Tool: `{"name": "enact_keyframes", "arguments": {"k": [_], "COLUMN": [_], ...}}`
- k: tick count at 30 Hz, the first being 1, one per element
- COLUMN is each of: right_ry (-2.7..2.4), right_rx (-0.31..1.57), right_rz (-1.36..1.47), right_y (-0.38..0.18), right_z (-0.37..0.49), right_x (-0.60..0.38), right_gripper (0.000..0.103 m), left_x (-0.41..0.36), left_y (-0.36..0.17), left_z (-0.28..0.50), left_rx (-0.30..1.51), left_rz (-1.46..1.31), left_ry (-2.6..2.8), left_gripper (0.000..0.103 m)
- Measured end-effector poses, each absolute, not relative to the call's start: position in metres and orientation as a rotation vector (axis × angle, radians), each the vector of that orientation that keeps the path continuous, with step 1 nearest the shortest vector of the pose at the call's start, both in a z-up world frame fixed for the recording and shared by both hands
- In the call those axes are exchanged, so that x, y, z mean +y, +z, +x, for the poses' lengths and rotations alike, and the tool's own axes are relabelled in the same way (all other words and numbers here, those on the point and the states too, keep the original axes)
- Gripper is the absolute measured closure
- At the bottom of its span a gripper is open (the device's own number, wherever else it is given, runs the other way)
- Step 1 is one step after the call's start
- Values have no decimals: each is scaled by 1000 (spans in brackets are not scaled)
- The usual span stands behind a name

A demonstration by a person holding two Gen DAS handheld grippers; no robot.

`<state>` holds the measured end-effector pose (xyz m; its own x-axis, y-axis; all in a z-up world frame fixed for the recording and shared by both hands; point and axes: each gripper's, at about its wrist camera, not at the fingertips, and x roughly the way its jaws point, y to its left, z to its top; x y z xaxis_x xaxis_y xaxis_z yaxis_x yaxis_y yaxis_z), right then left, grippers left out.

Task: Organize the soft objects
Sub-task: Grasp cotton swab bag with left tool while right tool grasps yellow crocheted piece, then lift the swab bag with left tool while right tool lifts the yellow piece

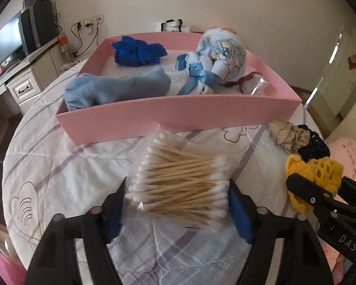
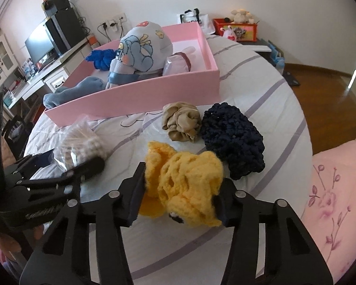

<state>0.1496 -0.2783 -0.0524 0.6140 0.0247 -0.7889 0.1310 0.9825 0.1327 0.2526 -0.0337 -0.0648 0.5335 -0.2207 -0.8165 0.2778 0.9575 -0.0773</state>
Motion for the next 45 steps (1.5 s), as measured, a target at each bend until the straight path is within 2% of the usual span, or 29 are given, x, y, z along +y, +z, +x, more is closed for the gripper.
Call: {"name": "enact_keyframes", "arguments": {"k": [18,45], "right_ry": [-65,27], "right_rx": [885,707], "right_rz": [195,143], "right_y": [-39,24], "right_z": [142,101], "right_x": [-273,-233], "right_gripper": [71,72], "left_x": [-23,20], "left_y": [-47,24], "left_z": [232,149], "left_rx": [946,740], "left_rz": [48,3], "left_ry": [-312,-229], "left_gripper": [36,36]}}
